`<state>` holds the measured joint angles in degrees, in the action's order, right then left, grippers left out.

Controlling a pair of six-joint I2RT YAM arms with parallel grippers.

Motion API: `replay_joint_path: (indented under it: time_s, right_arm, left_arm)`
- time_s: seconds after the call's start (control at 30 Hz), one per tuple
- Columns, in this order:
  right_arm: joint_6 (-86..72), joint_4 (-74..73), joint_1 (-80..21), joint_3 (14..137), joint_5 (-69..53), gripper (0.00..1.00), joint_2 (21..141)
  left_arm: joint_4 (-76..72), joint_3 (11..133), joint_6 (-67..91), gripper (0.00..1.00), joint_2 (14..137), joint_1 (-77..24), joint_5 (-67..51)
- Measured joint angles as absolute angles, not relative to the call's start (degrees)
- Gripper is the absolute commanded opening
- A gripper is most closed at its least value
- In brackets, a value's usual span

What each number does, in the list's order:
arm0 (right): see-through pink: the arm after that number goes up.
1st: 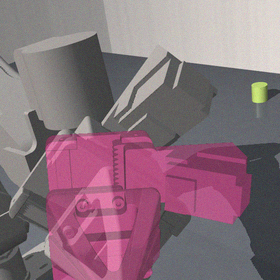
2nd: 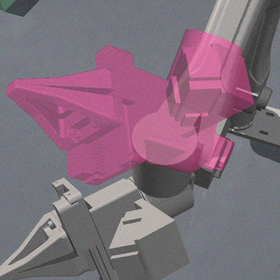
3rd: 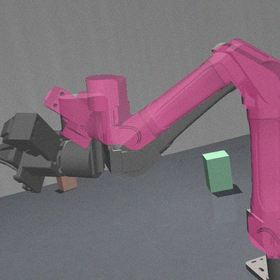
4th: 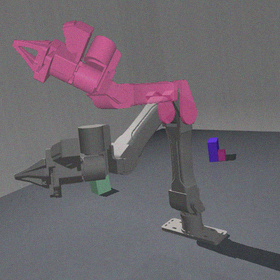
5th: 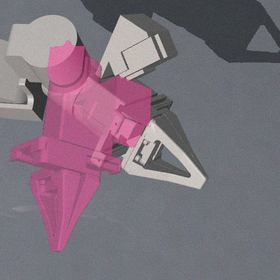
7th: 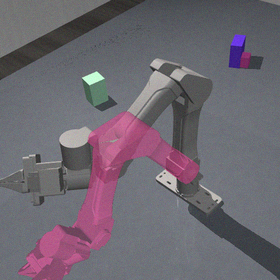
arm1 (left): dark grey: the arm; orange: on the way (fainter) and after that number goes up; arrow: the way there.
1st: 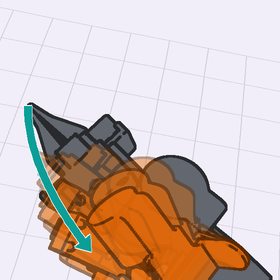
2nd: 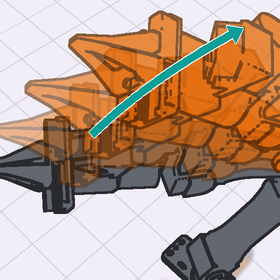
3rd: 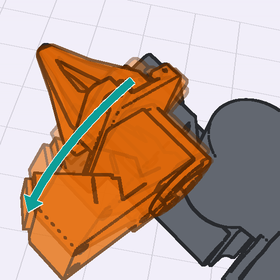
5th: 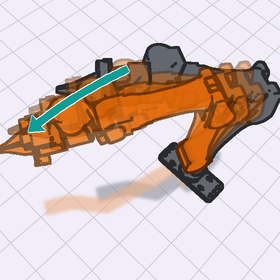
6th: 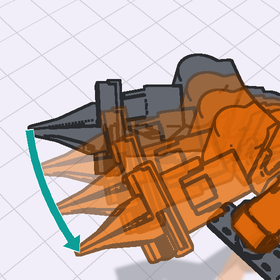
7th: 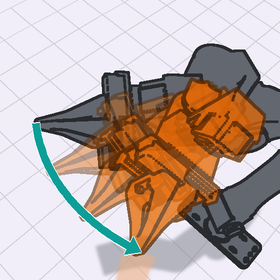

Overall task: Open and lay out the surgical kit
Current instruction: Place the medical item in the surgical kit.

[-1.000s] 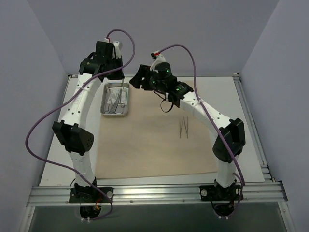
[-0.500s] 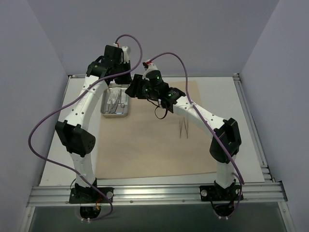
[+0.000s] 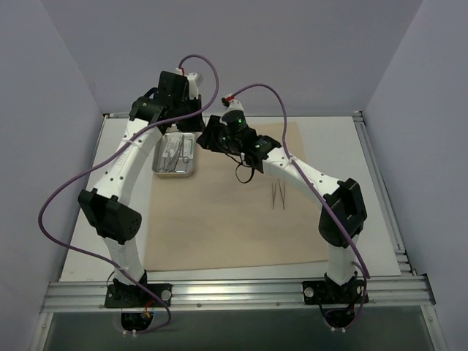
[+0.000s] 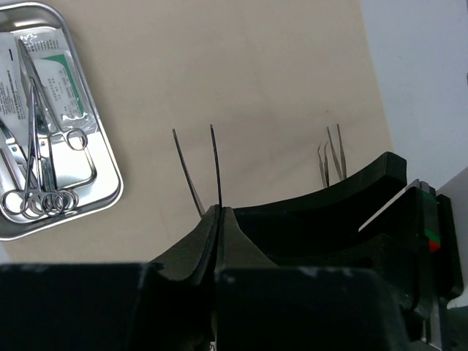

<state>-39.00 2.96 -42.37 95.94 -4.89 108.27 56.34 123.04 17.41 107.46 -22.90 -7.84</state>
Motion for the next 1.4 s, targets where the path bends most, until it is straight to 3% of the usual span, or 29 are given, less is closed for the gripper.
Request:
replay_joint_path:
  time_s: [0.23,0.4,0.5,0.53,0.67,0.9,1.1,1.4]
  right_arm:
    - [-39.07,3.36,-42.41,95.94,-4.95,0.00,108.27]
    - [-39.22,3.68,-42.37,95.11,-4.93,0.00,108.18]
    - [-39.20,4.58,-42.35,93.97,-5.08,0.00,107.90]
    - [-39.05,4.78,-42.30,93.45,-5.13,0.00,107.57]
    - [-37.82,5.69,-41.04,89.82,-6.61,0.00,105.41]
    - [-31.62,7.49,-37.04,84.93,-12.12,0.00,98.98]
    - [-26.04,12.71,-35.99,82.32,-18.33,0.00,91.85]
    - [-23.88,16.64,-36.07,81.69,-24.03,0.00,90.63]
  left_arm:
    - [56.27,121.01,17.43,0.02,107.37,-22.90,-7.92]
    - [55.83,120.18,17.34,0.02,107.22,-22.90,-8.21]
    - [55.94,119.90,16.69,0.23,107.22,-22.90,-8.58]
    - [55.99,119.90,16.10,0.36,107.22,-22.90,-9.08]
    - [56.73,121.49,13.89,0.53,107.18,-22.85,-11.29]
    - [58.98,130.93,7.66,0.57,106.85,-18.13,-22.57]
    - [59.31,131.66,2.00,0.66,106.30,-14.94,-35.79]
    - [59.40,132.68,-1.02,0.68,106.32,-15.66,-52.27]
